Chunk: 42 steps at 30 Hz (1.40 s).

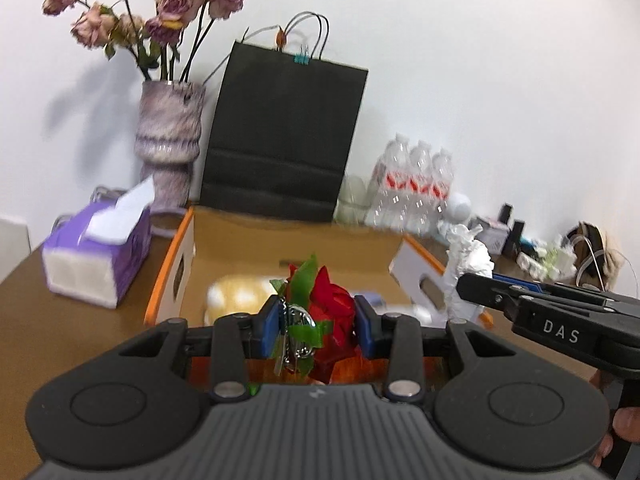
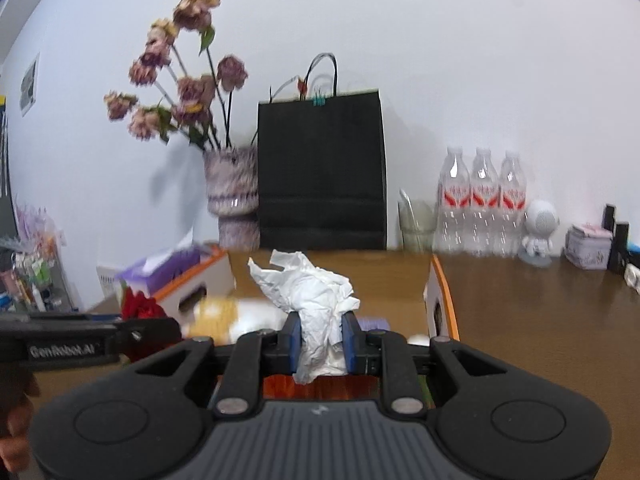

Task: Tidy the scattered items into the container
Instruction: 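Carry the rose and tissue into the box and open both grippers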

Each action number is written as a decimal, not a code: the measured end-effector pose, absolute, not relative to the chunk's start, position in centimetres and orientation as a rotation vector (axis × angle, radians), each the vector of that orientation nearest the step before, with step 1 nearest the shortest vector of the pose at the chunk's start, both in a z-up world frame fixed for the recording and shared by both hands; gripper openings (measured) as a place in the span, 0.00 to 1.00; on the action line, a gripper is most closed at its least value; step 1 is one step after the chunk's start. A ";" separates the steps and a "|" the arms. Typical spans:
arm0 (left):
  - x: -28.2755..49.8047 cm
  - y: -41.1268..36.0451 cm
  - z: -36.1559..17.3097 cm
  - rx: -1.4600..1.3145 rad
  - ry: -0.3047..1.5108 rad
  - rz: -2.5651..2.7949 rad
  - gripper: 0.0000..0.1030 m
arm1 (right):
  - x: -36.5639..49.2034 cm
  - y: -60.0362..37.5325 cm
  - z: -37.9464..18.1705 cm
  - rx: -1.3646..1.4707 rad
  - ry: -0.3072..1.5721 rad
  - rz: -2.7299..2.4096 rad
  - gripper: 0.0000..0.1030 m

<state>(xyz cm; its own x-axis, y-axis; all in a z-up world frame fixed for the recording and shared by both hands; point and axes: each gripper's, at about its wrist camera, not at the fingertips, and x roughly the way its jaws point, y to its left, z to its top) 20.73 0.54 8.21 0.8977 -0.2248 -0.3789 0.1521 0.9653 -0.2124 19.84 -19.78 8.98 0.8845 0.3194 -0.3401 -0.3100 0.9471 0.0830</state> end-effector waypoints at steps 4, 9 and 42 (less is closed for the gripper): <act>23.9 0.5 9.0 -0.218 0.391 -0.171 0.38 | 23.6 -19.1 10.5 0.045 0.349 0.331 0.19; 27.6 0.5 9.1 -0.221 0.389 -0.131 0.38 | 28.2 -18.3 10.8 0.040 0.369 0.314 0.19; 31.3 0.2 6.9 -0.135 0.469 0.004 1.00 | 32.6 -18.5 7.3 -0.035 0.552 0.255 1.00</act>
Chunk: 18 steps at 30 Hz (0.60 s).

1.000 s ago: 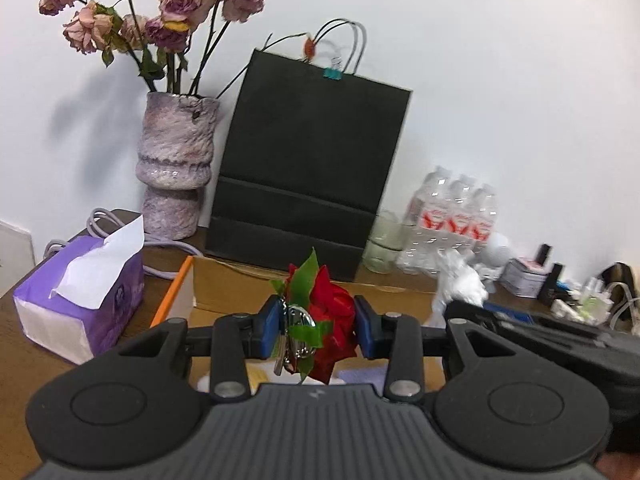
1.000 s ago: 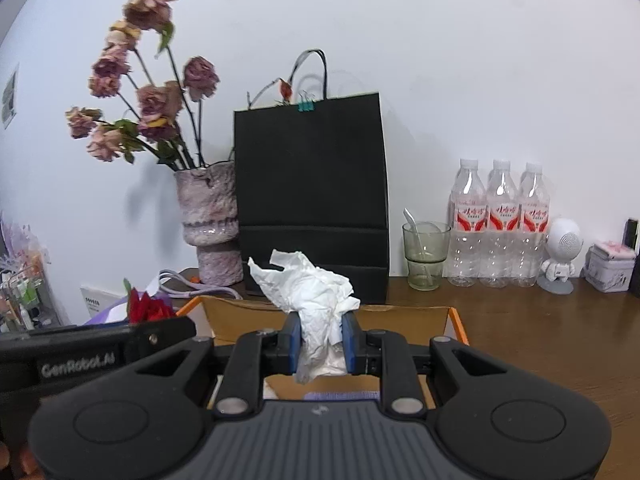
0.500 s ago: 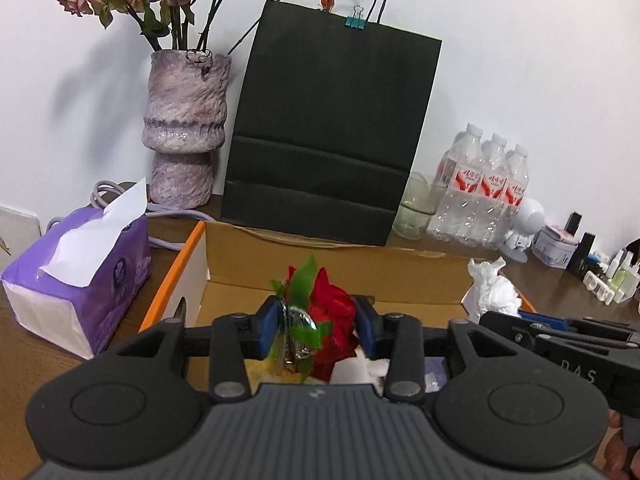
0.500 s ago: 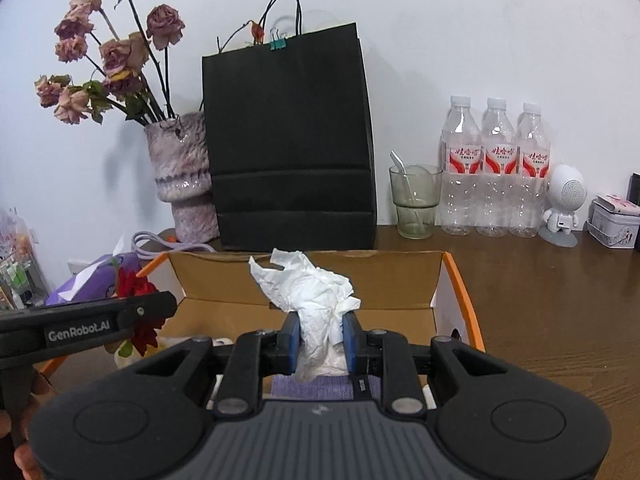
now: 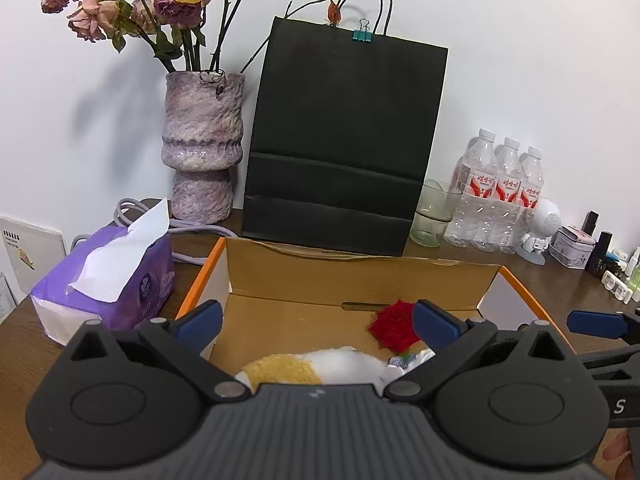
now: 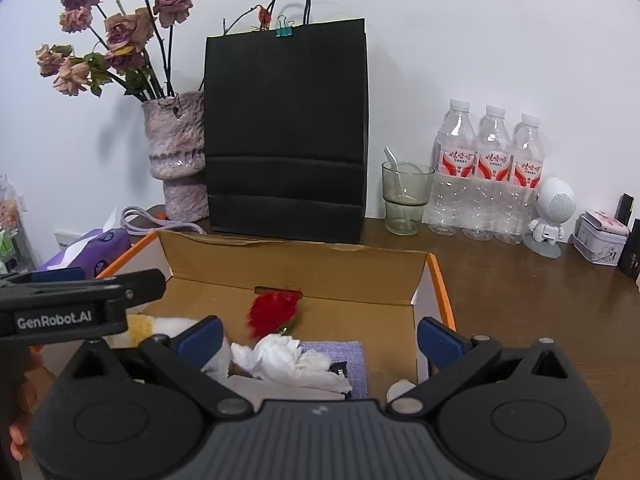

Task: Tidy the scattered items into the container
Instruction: 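Carry the rose and tissue into the box and open both grippers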

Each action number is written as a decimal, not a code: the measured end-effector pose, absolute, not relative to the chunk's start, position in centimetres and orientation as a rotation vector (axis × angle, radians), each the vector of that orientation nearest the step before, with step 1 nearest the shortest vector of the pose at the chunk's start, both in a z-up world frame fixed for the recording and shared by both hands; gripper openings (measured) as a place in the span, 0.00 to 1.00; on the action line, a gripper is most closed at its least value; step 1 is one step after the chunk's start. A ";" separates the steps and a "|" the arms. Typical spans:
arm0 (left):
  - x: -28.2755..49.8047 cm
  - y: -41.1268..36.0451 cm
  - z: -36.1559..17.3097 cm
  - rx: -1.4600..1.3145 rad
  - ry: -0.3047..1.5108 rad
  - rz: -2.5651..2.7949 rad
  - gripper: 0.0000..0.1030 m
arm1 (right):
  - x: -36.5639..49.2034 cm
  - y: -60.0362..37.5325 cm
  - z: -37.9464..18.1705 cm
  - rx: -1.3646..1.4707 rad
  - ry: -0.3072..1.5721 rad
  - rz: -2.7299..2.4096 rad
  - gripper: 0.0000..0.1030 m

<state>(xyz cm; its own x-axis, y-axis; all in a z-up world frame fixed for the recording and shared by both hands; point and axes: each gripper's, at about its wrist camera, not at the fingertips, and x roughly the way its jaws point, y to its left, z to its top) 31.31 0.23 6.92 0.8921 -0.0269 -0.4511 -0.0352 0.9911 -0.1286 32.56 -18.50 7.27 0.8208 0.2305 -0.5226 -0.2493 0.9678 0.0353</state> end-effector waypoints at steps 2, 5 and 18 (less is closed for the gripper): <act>31.3 0.2 6.9 -0.134 0.470 0.004 1.00 | 32.5 -18.6 7.2 -0.035 0.553 0.253 1.00; 31.3 0.2 6.9 -0.135 0.469 0.004 1.00 | 32.4 -18.5 7.2 -0.035 0.554 0.254 1.00; 29.8 0.1 7.9 -0.144 0.443 -0.006 1.00 | 32.1 -18.4 7.6 -0.038 0.550 0.251 1.00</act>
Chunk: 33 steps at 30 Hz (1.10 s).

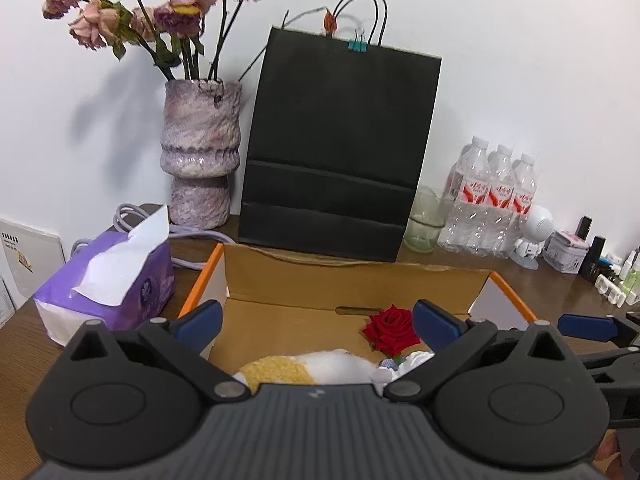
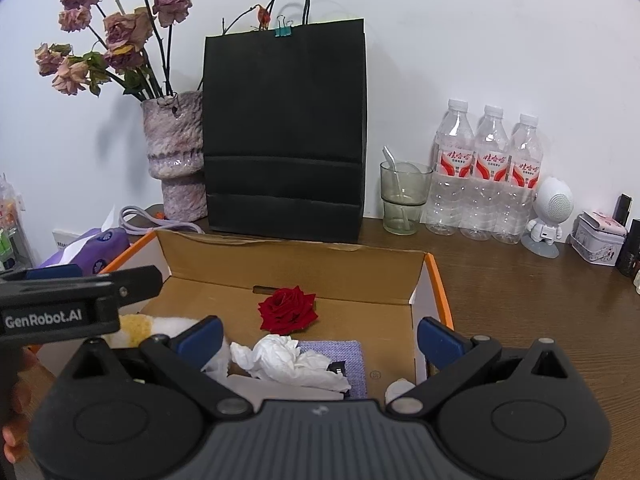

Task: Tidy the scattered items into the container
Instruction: 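Carry the rose and tissue into the box and open both grippers, then grasp the green tissue pack with the left gripper while the right grasps a small clear item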

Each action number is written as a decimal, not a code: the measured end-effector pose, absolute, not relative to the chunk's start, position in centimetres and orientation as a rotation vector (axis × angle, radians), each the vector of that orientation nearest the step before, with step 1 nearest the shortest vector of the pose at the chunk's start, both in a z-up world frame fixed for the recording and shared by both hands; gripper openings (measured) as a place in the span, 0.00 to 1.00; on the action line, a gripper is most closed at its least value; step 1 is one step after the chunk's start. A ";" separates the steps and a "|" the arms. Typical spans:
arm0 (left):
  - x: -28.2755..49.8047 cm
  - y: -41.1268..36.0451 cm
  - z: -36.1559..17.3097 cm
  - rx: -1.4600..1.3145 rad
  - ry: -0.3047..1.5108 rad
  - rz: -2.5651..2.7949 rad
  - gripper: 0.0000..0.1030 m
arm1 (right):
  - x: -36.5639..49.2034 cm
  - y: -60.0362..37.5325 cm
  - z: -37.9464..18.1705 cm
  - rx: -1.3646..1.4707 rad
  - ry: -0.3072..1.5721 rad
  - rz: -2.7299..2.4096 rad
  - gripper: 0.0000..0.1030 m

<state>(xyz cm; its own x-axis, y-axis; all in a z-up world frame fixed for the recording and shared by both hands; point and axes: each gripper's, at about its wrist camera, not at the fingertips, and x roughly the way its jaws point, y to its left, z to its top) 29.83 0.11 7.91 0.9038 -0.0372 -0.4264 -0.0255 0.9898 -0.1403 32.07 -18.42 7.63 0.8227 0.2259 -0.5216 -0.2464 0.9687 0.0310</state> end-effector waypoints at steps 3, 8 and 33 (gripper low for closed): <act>27.7 0.3 8.8 -0.149 0.412 -0.030 1.00 | 31.0 -18.7 8.2 -0.030 0.534 0.261 1.00; 24.1 1.2 9.8 -0.144 0.388 -0.034 1.00 | 27.9 -19.4 8.7 -0.044 0.518 0.268 1.00; 17.0 3.2 3.4 -0.020 0.555 -0.044 1.00 | 18.5 -20.3 2.2 -0.100 0.668 0.324 1.00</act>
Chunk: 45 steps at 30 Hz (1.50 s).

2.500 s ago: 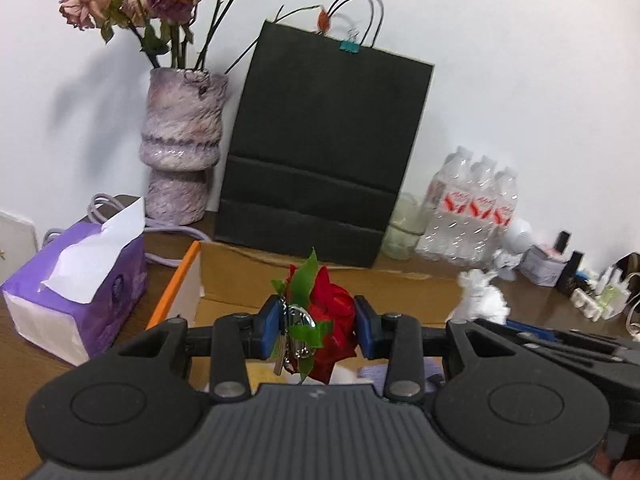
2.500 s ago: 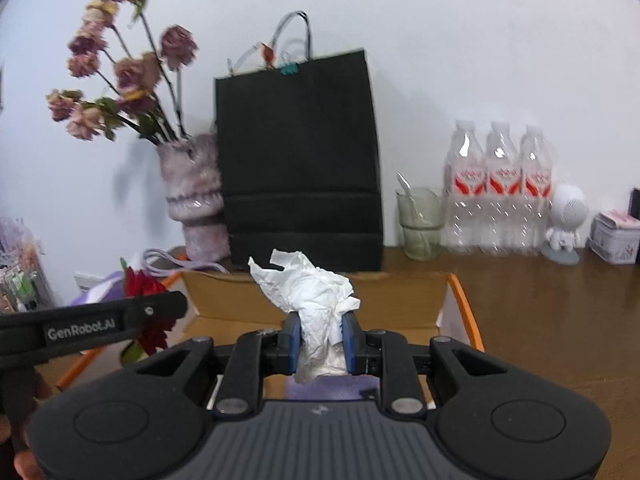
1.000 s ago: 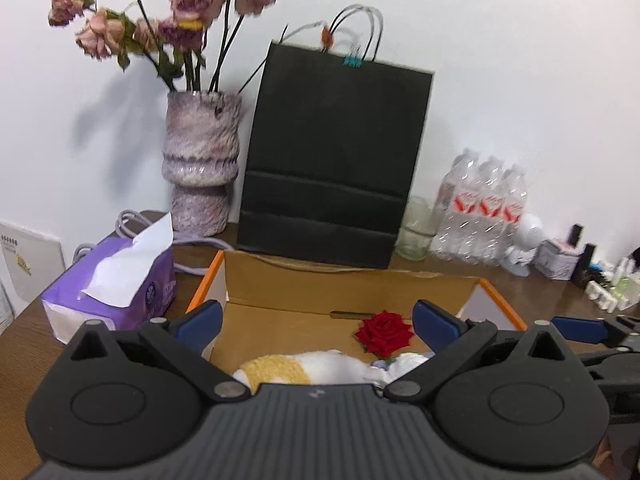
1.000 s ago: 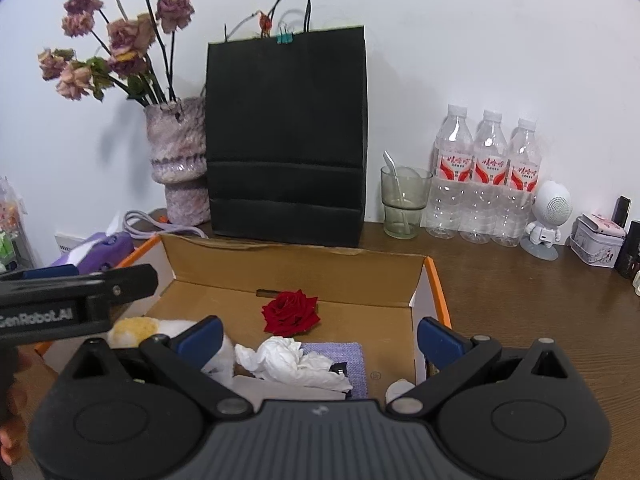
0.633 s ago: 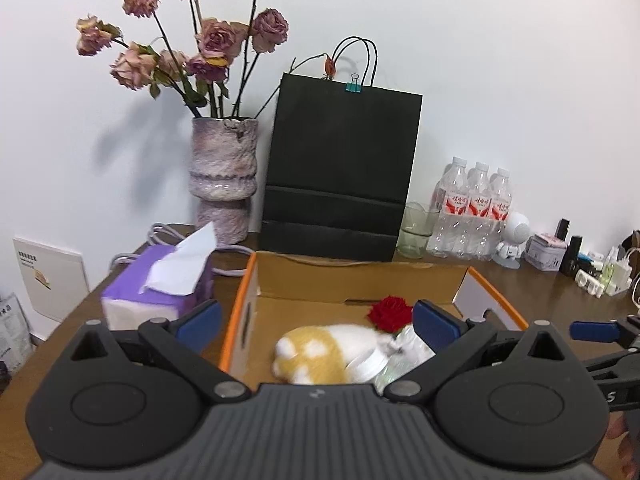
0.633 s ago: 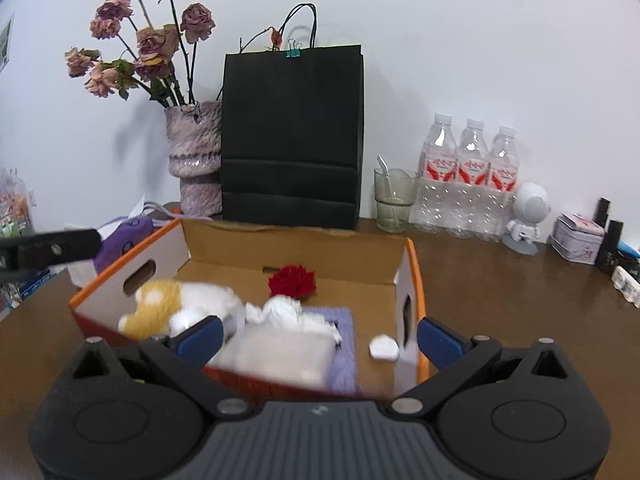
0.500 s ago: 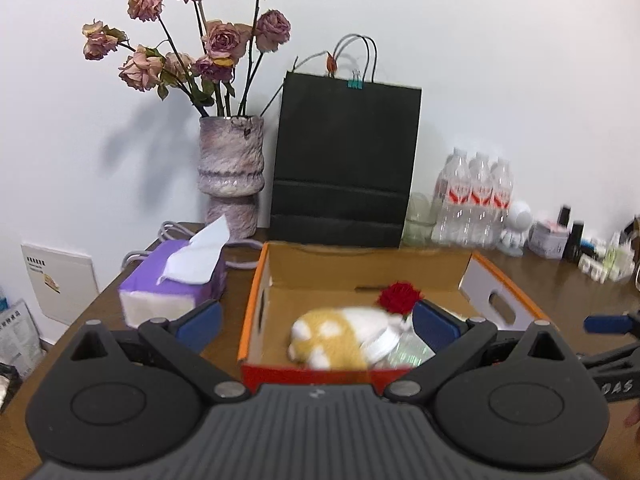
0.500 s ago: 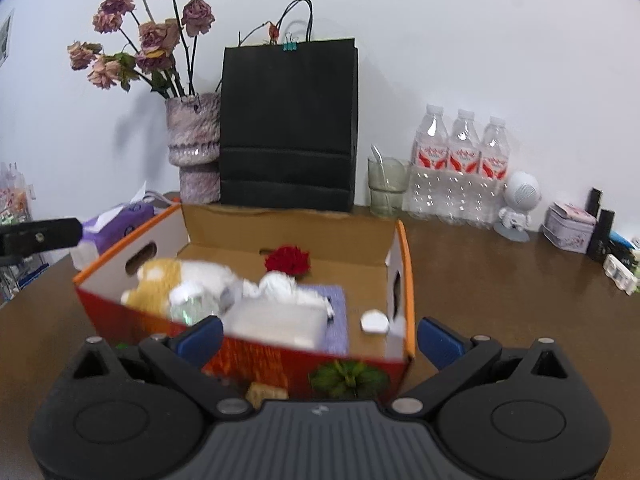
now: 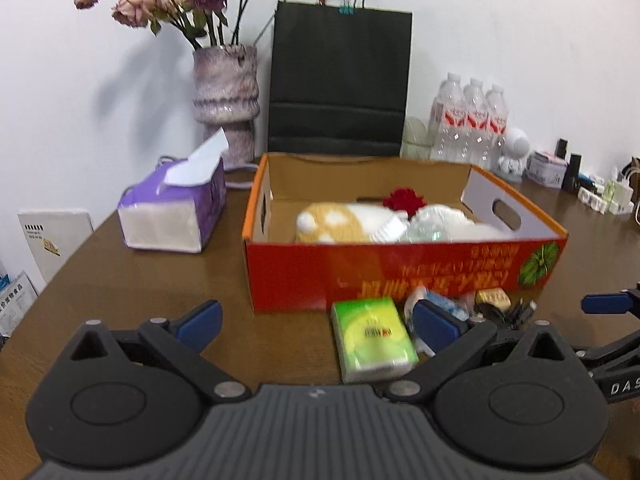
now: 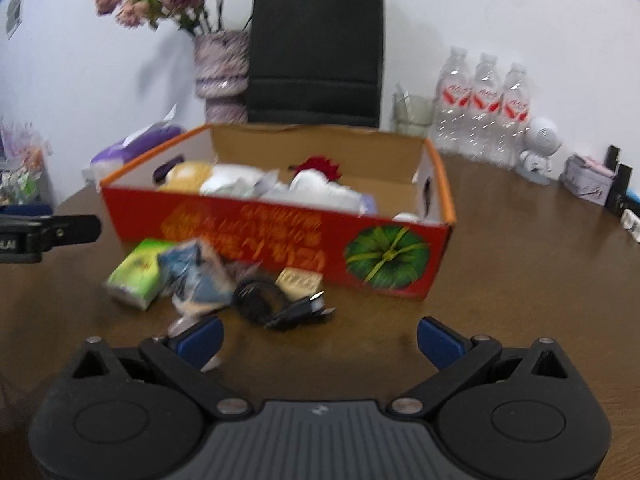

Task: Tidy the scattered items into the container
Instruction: 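Grasp the green tissue pack with the left gripper while the right grasps a small clear item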

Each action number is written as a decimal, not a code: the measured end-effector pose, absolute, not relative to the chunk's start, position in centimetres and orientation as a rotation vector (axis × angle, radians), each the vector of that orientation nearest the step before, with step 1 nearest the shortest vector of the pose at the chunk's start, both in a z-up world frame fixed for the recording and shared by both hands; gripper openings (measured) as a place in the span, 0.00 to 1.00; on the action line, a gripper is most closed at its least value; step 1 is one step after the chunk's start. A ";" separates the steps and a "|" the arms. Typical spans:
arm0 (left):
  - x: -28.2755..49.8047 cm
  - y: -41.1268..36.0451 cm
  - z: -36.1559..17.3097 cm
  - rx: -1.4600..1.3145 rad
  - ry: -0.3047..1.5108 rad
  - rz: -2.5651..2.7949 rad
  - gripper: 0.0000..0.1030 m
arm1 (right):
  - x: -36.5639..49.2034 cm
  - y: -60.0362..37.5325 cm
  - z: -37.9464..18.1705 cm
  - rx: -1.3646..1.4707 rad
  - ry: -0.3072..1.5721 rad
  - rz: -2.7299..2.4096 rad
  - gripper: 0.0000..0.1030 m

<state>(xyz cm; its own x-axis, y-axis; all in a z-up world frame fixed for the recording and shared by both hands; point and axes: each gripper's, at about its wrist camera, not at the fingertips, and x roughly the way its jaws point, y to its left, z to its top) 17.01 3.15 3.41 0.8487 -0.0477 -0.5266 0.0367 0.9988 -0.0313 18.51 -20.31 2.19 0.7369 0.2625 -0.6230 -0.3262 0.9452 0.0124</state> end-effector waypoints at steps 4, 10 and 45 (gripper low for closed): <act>16.8 2.8 2.4 -0.015 0.586 -0.059 1.00 | 17.6 -18.9 1.5 -0.105 0.665 0.382 1.00; 16.4 3.0 1.2 -0.036 0.625 -0.060 1.00 | 17.1 -16.7 0.9 -0.141 0.656 0.443 0.93; 15.8 2.5 0.7 -0.022 0.581 -0.070 0.44 | 16.2 -18.5 0.7 -0.097 0.625 0.471 0.14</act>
<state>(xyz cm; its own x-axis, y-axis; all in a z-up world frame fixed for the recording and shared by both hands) 15.80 2.50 0.74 0.8337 -0.0719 -0.5476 0.0595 0.9974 -0.0403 16.21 -18.50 0.72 0.7096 0.3949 -0.5836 -0.4525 0.8902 0.0522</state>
